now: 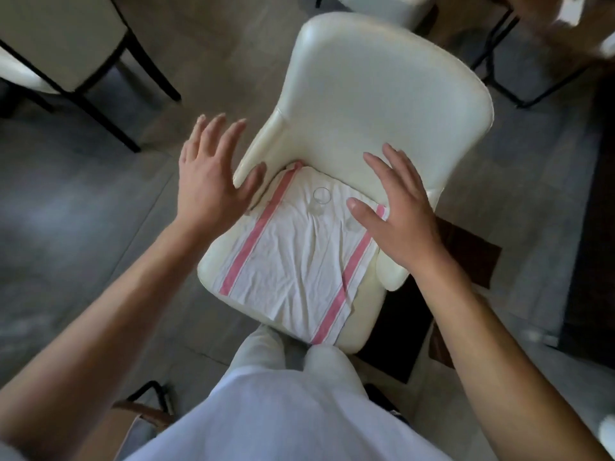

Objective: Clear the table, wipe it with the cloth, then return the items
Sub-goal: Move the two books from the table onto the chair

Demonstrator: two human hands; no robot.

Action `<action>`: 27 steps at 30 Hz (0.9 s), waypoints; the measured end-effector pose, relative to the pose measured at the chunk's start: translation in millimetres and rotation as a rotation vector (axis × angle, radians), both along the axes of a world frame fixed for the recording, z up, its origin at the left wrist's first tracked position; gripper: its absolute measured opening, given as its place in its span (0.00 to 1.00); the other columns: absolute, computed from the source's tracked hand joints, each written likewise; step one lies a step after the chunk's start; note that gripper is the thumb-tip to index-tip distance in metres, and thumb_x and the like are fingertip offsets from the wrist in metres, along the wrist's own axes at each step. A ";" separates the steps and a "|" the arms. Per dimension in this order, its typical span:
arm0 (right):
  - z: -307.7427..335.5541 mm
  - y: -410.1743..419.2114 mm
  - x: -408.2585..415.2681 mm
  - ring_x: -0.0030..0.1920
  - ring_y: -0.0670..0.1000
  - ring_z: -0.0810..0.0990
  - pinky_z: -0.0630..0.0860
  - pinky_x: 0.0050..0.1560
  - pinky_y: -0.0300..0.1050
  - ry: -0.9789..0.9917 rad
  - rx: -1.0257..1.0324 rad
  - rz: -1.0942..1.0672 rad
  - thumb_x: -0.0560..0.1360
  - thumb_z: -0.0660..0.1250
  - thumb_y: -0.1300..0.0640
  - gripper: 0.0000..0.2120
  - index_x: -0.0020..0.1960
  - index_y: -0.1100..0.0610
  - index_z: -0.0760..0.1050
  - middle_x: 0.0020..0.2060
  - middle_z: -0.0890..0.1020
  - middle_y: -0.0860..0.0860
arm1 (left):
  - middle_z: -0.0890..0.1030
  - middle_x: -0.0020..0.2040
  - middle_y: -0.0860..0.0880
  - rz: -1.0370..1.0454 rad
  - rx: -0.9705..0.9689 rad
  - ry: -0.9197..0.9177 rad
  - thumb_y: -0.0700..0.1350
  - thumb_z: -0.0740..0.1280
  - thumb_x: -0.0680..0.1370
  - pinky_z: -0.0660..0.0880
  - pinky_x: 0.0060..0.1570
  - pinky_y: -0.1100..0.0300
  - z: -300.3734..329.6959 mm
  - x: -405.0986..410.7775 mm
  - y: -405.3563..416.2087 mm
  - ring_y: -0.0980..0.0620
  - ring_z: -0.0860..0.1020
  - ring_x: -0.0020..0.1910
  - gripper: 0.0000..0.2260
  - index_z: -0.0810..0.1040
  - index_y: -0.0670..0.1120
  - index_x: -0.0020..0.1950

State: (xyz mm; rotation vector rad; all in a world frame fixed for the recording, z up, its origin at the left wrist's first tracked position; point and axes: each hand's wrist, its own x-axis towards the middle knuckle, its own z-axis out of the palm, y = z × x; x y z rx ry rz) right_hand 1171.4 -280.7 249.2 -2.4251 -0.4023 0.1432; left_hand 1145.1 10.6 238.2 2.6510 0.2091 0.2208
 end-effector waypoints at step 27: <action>78.5 176.6 -193.8 0.83 0.51 0.55 0.61 0.79 0.59 -0.269 0.120 0.763 0.78 0.63 0.40 0.32 0.79 0.50 0.67 0.81 0.63 0.50 | 0.61 0.83 0.45 0.870 0.267 -0.200 0.62 0.62 0.80 0.55 0.78 0.34 73.9 -419.3 51.5 0.39 0.53 0.83 0.31 0.65 0.50 0.80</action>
